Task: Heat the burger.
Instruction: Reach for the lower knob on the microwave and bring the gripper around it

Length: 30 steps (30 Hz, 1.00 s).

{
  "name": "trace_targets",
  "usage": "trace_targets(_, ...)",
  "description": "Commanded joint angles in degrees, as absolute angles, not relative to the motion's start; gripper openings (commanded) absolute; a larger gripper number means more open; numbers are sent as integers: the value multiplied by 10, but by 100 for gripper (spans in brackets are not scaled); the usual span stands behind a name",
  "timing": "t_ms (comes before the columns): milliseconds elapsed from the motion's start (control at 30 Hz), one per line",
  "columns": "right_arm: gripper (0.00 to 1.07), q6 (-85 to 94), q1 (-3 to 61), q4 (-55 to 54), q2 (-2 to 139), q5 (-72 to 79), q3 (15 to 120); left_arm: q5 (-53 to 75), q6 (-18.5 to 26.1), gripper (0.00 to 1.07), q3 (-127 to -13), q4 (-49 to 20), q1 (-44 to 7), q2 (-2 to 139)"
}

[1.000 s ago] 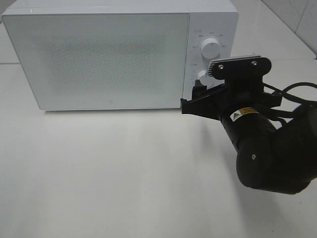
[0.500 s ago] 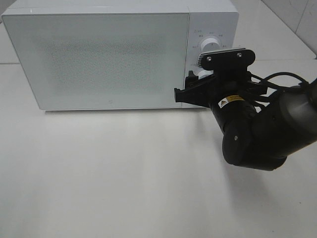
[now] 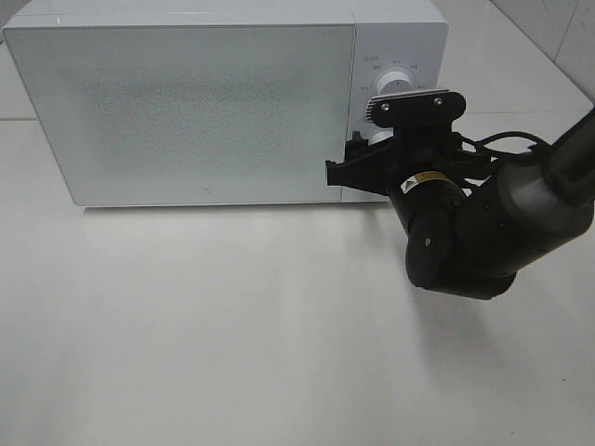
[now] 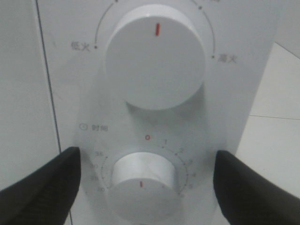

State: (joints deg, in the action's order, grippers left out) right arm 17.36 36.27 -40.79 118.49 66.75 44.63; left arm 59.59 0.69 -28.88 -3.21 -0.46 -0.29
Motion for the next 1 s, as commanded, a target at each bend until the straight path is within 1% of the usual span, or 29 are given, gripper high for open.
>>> trace_targets(33, 76, 160, 360, -397, 1192, 665, 457, 593, 6, 98, -286, -36, -3, -17)
trace_targets(367, 76, 152, 360, -397, 1195, 666, 457, 593, 6, 98, -286, -36, -3, -17)
trace_targets(533, 74, 152, 360, -394, 1195, 670, 457, 593, 6, 98, -286, -36, -3, -17)
trace_targets(600, 65, 152, 360, -390, 1195, 669, 457, 593, 6, 98, -286, -36, -3, -17)
trace_targets(633, 65, 152, 360, -390, 1195, 669, 457, 593, 6, 98, -286, -36, -3, -17)
trace_targets(667, 57, 152, 360, -390, 1195, 667, 457, 593, 6, 98, -286, -36, -3, -17)
trace_targets(700, 52, 152, 360, -390, 1195, 666, 457, 593, 6, 98, -286, -36, -3, -17)
trace_targets(733, 52, 152, 360, -390, 1195, 666, 457, 593, 6, 98, -286, -36, -3, -17)
trace_targets(767, 37, 152, 360, -390, 1195, 666, 457, 593, 6, 98, -286, -36, -3, -17)
trace_targets(800, 29, 152, 360, -388, 1195, 666, 457, 593, 6, 98, -286, -36, -3, -17)
trace_targets(833, 16, 152, 360, -374, 1195, 665, 457, 593, 6, 98, -286, -36, -3, -17)
trace_targets(867, 16, 152, 360, -374, 1195, 665, 457, 593, 6, 98, -286, -36, -3, -17)
trace_targets(900, 9, 152, 360, -367, 1195, 665, 457, 593, 6, 98, -286, -36, -3, -17)
trace_targets(933, 0, 152, 360, -358, 1195, 666, 457, 593, 6, 98, -286, -36, -3, -17)
trace_targets(1000, 0, 152, 360, -358, 1195, 666, 457, 593, 6, 98, -286, -36, -3, -17)
